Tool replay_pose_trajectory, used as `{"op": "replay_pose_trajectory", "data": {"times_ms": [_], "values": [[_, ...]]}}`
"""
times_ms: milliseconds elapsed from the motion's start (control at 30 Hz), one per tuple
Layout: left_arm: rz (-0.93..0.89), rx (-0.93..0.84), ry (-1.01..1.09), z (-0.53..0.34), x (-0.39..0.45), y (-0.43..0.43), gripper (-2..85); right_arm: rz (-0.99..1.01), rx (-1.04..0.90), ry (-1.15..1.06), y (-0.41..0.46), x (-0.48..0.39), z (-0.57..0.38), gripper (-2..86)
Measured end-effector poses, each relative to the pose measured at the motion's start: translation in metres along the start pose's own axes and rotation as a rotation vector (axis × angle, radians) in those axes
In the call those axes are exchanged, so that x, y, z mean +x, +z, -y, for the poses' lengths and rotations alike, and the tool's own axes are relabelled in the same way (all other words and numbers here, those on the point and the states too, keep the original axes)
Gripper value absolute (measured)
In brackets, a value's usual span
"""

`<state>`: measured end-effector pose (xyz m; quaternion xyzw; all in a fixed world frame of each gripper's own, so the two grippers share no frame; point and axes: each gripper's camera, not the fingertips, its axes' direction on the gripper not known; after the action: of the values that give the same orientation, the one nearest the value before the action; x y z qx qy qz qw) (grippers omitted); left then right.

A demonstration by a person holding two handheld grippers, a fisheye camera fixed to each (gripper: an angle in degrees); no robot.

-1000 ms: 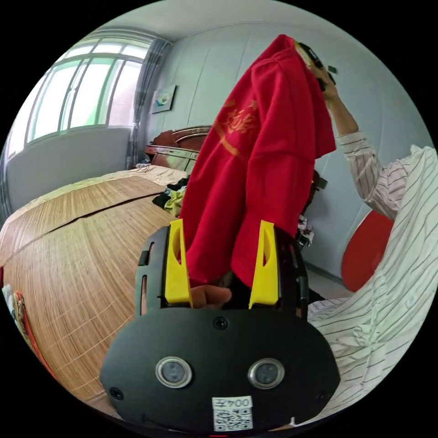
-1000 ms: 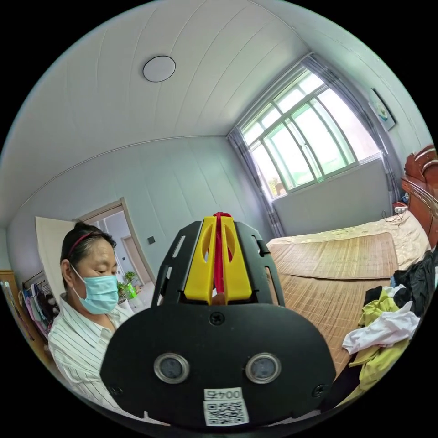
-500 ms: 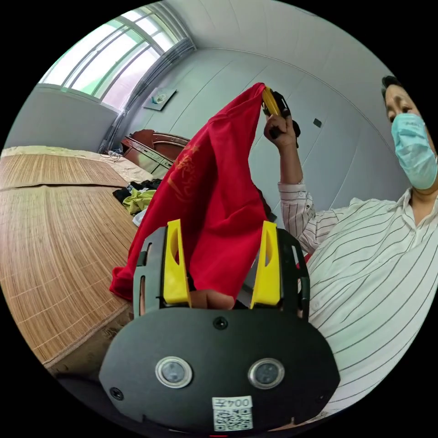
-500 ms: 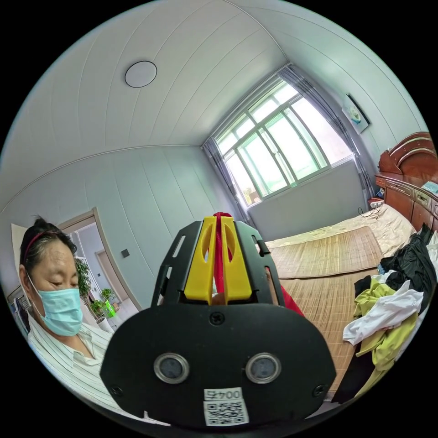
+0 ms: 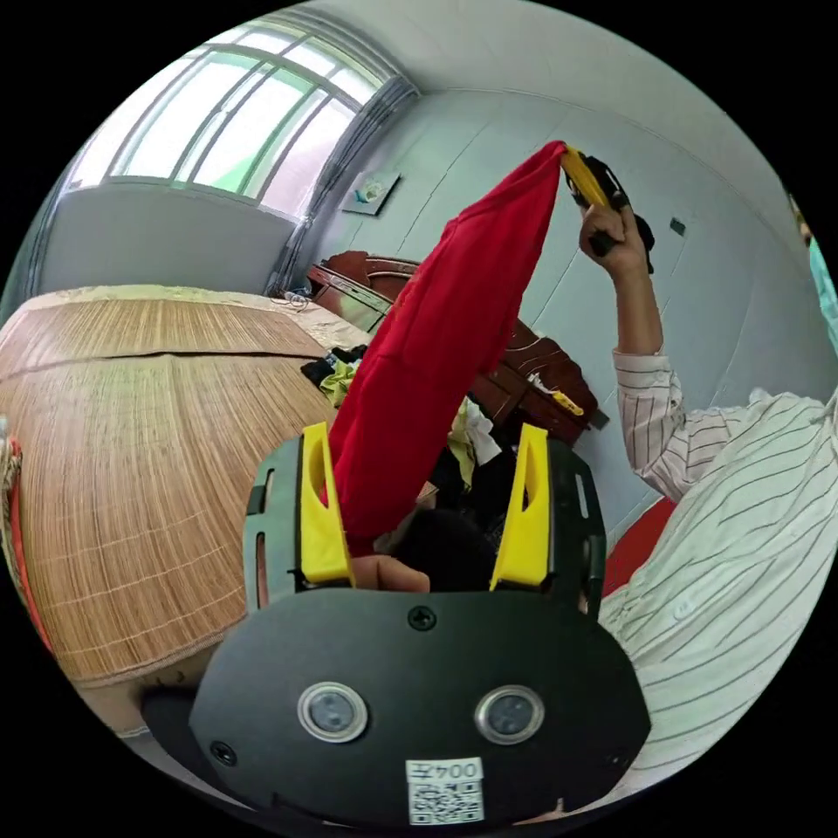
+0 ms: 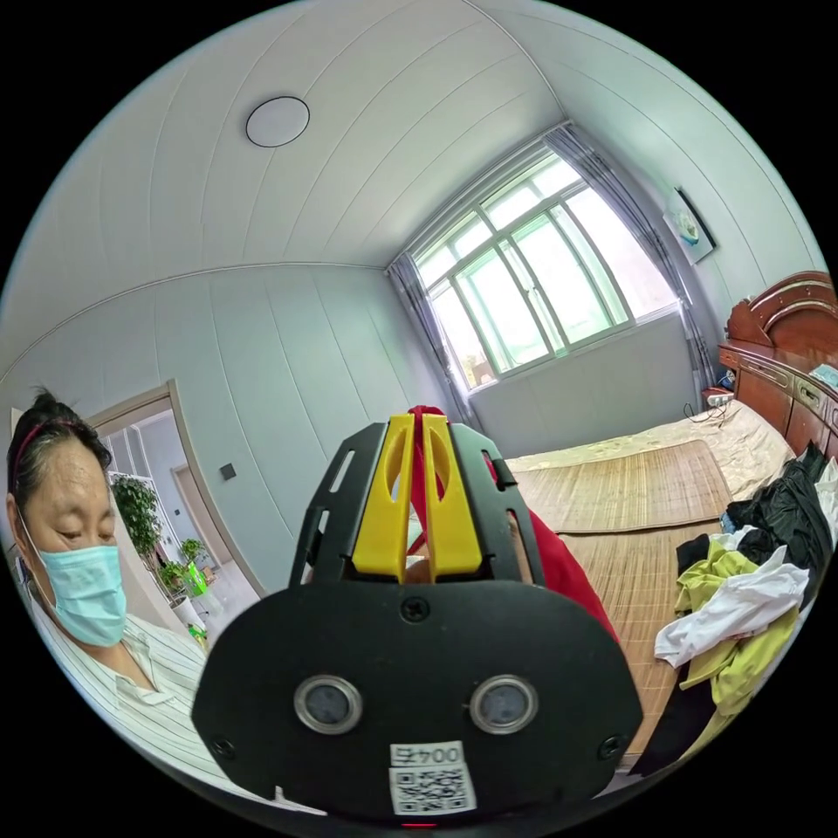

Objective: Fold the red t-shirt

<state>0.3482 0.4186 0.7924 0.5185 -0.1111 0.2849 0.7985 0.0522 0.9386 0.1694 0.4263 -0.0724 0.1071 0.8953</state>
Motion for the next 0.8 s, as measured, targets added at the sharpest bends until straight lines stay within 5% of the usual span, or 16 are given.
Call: {"op": "replay_pose_trajectory", "data": {"times_ms": [133,400,533,800], "values": [[0.11,-0.001,0.065,0.029,0.001,0.019,26.4,0.007,-0.021,-0.005,0.013,-0.006,-0.003,1.0],[-0.143,-0.088,-0.025,0.041,-0.038,0.055,5.6,-0.015,-0.027,0.031,0.035,0.004,-0.011,1.1],[-0.167,-0.083,-0.015,0.059,-0.049,0.042,2.5,-0.079,-0.004,0.051,0.04,0.015,-0.005,1.2],[0.111,0.142,0.097,0.231,-0.049,-0.162,0.5,-0.155,0.029,0.091,0.053,0.038,0.033,0.7]]}}
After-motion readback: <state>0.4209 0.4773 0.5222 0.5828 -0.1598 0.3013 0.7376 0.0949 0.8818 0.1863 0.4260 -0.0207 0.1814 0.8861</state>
